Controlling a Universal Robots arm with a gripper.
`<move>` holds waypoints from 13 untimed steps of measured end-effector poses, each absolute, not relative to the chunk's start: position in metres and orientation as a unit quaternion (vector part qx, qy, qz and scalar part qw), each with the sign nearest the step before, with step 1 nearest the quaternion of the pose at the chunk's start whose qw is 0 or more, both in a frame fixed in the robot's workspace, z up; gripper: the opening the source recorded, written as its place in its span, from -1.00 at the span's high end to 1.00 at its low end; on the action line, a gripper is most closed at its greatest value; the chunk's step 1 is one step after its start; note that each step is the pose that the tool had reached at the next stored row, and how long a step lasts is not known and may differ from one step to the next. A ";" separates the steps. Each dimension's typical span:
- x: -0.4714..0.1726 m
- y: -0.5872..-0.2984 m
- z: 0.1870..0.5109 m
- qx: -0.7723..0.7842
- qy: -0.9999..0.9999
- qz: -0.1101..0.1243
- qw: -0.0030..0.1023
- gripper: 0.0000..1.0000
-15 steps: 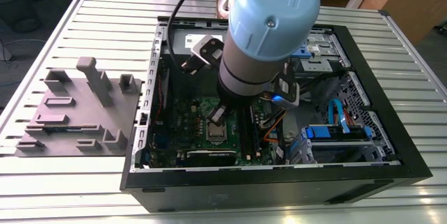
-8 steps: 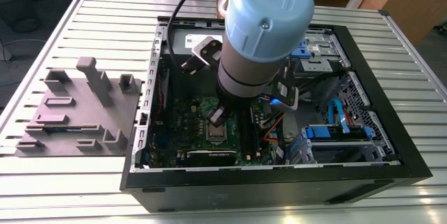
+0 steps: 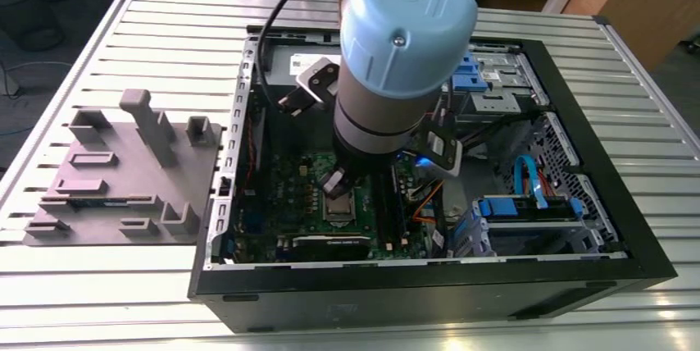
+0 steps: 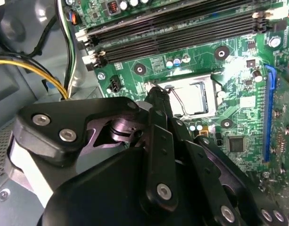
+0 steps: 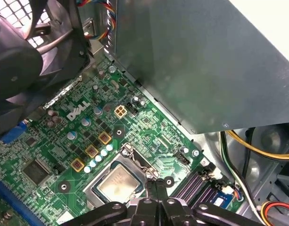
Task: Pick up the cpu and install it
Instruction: 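Install the first cpu locking lever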
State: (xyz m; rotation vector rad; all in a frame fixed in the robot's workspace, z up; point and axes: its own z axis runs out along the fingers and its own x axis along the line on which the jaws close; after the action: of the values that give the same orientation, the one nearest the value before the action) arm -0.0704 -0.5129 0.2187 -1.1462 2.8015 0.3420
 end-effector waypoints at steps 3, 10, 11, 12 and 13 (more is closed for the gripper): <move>-0.070 -0.513 0.216 -0.367 0.923 0.108 0.047 0.78; -0.070 -0.513 0.211 -0.341 0.933 0.102 0.048 0.78; -0.070 -0.513 0.210 -0.338 0.934 0.101 0.048 0.78; -0.070 -0.513 0.209 -0.335 0.936 0.100 0.048 0.78; -0.070 -0.513 0.209 -0.334 0.936 0.100 0.048 0.78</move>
State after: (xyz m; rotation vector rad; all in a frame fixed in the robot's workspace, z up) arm -0.0704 -0.5130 0.2093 -1.0188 2.8530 0.3045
